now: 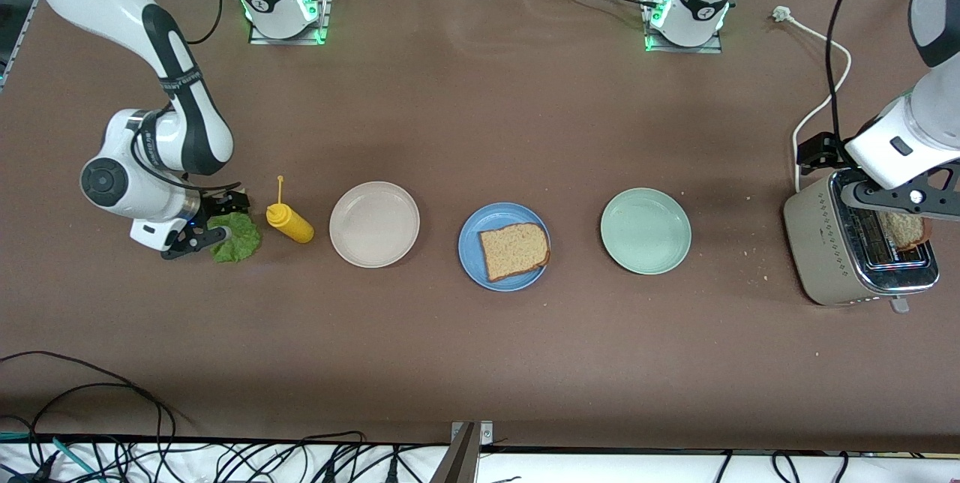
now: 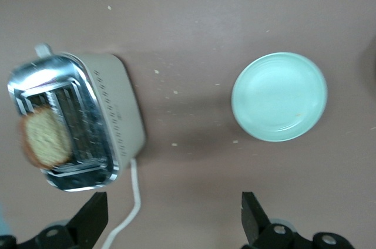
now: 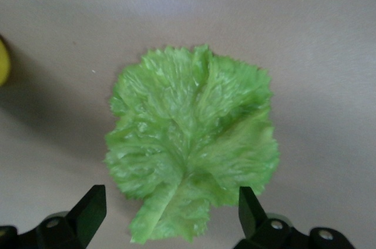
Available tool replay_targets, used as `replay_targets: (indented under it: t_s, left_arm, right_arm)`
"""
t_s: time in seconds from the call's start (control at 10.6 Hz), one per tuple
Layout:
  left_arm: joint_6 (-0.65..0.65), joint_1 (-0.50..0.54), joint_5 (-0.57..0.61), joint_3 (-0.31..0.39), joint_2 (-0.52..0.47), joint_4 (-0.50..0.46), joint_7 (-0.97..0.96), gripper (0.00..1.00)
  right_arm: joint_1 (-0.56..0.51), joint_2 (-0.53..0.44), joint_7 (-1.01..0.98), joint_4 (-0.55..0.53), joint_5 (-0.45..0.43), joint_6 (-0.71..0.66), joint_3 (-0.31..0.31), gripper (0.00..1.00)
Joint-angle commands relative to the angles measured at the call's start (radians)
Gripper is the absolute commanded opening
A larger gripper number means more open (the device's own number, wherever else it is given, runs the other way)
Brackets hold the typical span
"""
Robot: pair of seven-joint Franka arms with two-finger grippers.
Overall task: Make sandwich in blue plate with both arms
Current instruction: 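Grasp the lettuce leaf with the right gripper while the left gripper retracts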
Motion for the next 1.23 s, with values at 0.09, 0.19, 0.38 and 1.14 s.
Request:
replay_targets:
  t_s: [0.09, 0.19, 0.38, 1.14]
  left_arm:
    - [-0.054, 0.052, -0.098, -0.03, -0.065, 0.009, -0.124, 1.0]
    - [-0.052, 0.063, -0.118, -0.03, -0.072, -0.002, -0.123, 1.0]
    - [-0.052, 0.068, -0.123, -0.03, -0.1, -0.031, -0.126, 1.0]
    - [-0.078, 0.064, -0.105, -0.067, -0.137, -0.065, -0.204, 1.0]
  right_arm:
    - [-0.013, 0.052, -0.074, -0.004, 0.009, 0.085, 0.003, 0.8]
    - [-0.013, 0.055, -0.079, -0.002, 0.009, 0.089, 0.003, 0.49]
    - [-0.011, 0.054, -0.08, 0.002, 0.008, 0.083, 0.003, 0.2]
    - [-0.001, -0.003, -0.056, 0.256, 0.017, -0.282, 0.013, 0.04]
